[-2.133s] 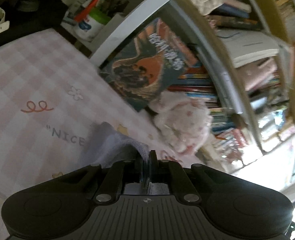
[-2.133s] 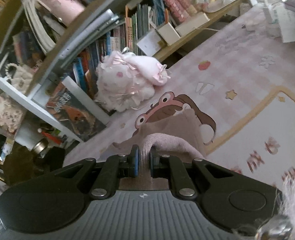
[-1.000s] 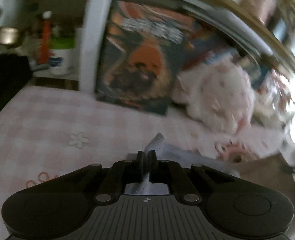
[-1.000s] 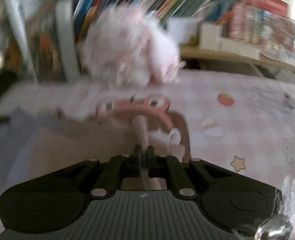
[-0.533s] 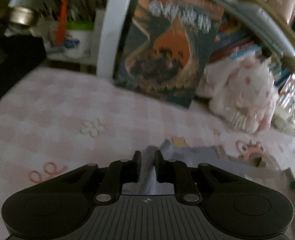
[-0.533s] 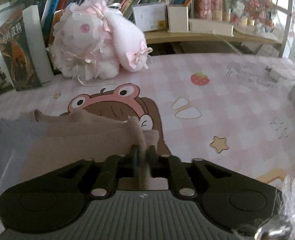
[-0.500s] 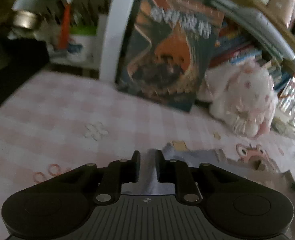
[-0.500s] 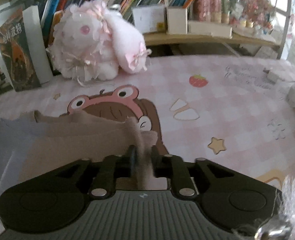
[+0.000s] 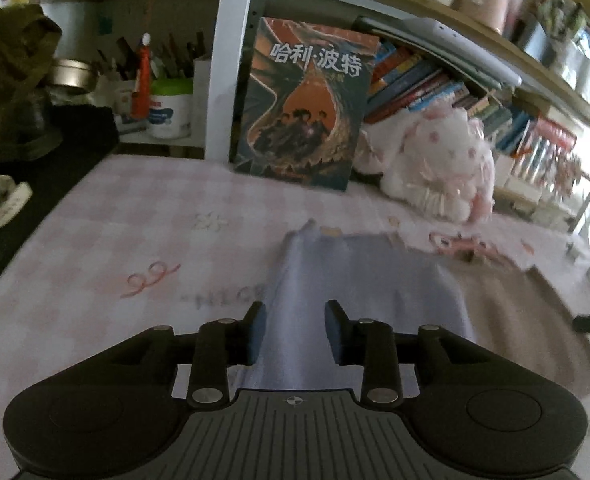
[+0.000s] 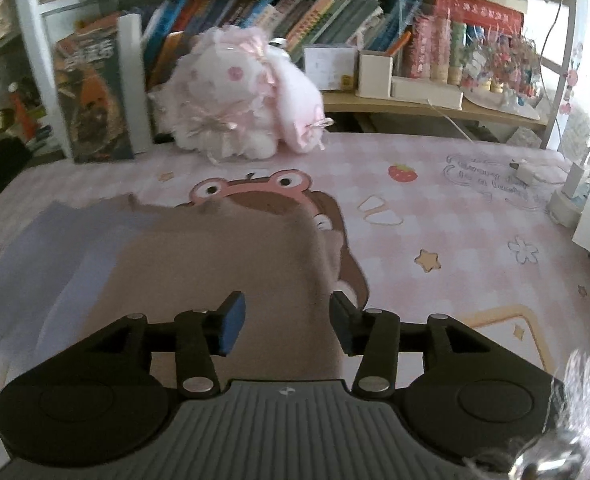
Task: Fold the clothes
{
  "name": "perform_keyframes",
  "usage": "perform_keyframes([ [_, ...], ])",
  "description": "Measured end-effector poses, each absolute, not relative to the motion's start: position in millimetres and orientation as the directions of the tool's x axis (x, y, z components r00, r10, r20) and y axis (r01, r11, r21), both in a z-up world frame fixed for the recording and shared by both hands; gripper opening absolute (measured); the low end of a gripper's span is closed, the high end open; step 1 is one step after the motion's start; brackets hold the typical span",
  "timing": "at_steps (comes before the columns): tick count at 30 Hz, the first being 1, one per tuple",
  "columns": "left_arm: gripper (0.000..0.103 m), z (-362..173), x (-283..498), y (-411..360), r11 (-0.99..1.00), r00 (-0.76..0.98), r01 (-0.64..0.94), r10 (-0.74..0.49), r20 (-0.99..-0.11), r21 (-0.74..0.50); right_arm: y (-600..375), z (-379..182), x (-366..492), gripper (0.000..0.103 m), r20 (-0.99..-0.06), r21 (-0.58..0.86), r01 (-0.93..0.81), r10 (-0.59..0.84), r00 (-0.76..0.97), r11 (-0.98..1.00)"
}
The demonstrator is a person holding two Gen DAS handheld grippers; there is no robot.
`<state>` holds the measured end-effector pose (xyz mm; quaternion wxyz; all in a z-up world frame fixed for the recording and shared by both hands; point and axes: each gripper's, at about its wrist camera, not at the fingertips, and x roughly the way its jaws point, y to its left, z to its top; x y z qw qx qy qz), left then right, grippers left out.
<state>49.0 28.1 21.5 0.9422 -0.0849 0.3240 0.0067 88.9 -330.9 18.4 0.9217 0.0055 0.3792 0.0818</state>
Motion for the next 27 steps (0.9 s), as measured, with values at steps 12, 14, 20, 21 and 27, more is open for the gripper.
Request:
perform_keyframes([
  [12,0.036,16.4,-16.1,32.9,0.982,0.77,-0.039,-0.087,-0.632,-0.182,-286.7,18.3,19.8,0.048,-0.698,0.085,-0.176,0.185,0.692,0.981],
  [14,0.036,14.5,-21.1,38.2,0.972,0.767,-0.059,-0.101,-0.633,-0.227,-279.6,16.5,11.1,0.049,-0.7,0.082,-0.179,0.184,0.69,0.98],
  [20,0.036,10.4,-27.0,50.5,0.942,0.755,-0.077,-0.159,-0.636,-0.327,-260.7,14.5,-8.8,0.052,-0.701,0.087,-0.176,0.186,0.688,0.981],
  [21,0.036,9.8,-27.3,51.6,0.939,0.753,-0.076,-0.166,-0.637,-0.335,-257.5,14.5,-11.5,0.052,-0.701,0.086,-0.176,0.185,0.689,0.981],
  [27,0.036,-5.4,-21.9,68.9,0.843,0.716,-0.165,-0.254,-0.65,-0.511,-241.4,13.0,-24.2,0.062,-0.706,0.082,-0.172,0.179,0.685,0.982],
])
